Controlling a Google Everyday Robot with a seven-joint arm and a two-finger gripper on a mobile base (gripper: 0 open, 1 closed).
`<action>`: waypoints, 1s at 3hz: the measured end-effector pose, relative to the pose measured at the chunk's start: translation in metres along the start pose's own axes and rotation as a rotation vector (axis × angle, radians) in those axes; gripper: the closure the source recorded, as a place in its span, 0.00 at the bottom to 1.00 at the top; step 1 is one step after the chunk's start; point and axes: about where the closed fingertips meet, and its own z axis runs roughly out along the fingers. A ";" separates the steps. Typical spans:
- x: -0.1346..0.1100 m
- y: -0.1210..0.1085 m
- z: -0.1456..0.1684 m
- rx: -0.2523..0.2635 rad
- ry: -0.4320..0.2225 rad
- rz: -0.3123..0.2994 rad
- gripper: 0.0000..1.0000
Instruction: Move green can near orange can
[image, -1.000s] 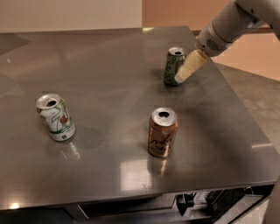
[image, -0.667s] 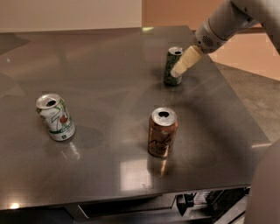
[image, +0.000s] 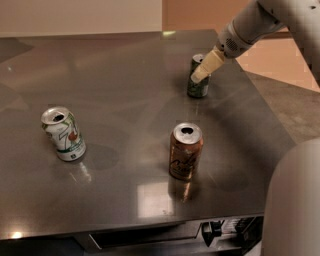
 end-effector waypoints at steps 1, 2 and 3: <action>-0.001 0.003 0.002 -0.023 0.003 -0.014 0.39; 0.000 0.018 -0.006 -0.067 -0.008 -0.054 0.63; 0.001 0.047 -0.026 -0.139 -0.028 -0.125 0.87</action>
Offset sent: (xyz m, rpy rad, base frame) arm -0.0396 0.0055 0.0177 0.0232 0.0195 0.1532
